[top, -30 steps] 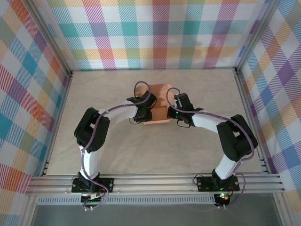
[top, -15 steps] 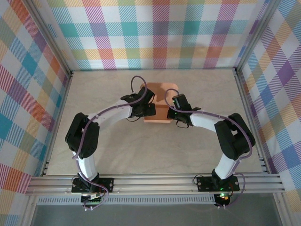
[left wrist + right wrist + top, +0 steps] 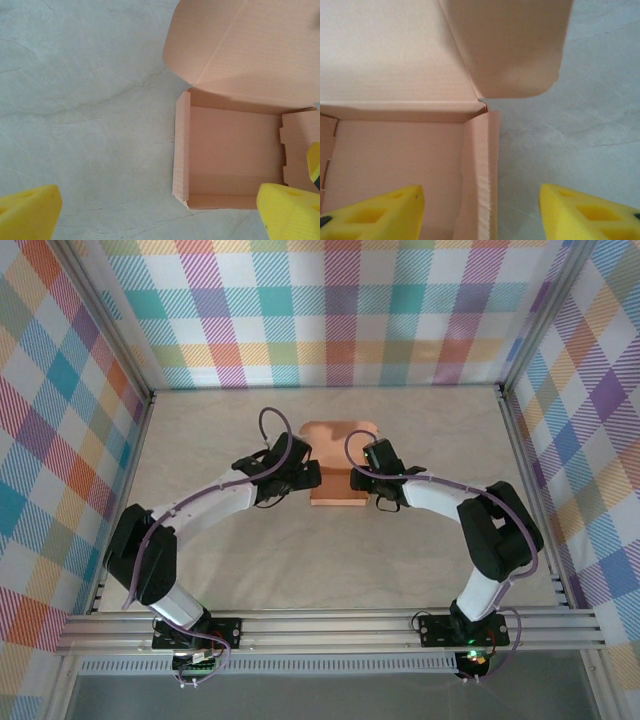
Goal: Fold the paper box
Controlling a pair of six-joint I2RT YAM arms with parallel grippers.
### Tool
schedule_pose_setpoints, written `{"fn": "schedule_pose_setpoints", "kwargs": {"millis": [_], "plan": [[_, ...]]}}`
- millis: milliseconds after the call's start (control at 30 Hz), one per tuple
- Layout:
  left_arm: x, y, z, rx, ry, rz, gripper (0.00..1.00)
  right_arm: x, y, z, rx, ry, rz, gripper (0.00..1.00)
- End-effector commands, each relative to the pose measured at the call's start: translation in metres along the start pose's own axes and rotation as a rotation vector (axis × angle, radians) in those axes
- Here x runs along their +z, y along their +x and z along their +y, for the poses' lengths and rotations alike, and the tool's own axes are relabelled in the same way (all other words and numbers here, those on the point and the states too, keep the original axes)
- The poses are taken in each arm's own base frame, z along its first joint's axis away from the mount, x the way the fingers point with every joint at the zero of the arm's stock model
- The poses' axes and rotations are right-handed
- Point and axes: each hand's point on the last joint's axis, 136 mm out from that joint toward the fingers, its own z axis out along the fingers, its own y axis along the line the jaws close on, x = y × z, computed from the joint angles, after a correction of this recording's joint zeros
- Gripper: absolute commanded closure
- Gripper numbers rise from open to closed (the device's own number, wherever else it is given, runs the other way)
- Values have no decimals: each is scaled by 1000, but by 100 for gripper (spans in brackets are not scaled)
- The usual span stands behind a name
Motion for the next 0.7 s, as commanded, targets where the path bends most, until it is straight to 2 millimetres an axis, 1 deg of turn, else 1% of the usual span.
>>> {"fn": "schedule_pose_setpoints", "kwargs": {"millis": [0,100,167,300,333,367,400,433,567,633,667], "plan": [[-7,-16,5,-21,63,-51,0,-20,-21,7,-43,-49,-68,34],[-4,-21,13,-45,90,-44,0,-25,-26,5,-35,-71,-71,34],[-2,-23,18,-57,94,-38,0,-23,-24,2,-17,-74,-41,36],[2,-22,23,-68,110,-35,1,-13,-14,-4,7,-48,24,48],[5,-17,25,-69,112,-20,2,-10,-12,-5,14,-44,37,52],[7,-20,21,-77,138,-34,5,-8,-10,-5,19,-42,46,56],[9,-18,20,-85,155,-27,8,-5,-9,-6,21,-40,53,59],[11,-14,17,-90,182,-8,13,-3,-6,-6,23,-38,61,61],[24,7,6,-115,256,73,26,2,-2,-6,17,-35,84,71],[32,19,2,-140,290,109,37,4,0,-5,12,-39,98,75],[35,22,1,-153,303,118,40,4,0,-4,9,-41,101,77]]}}
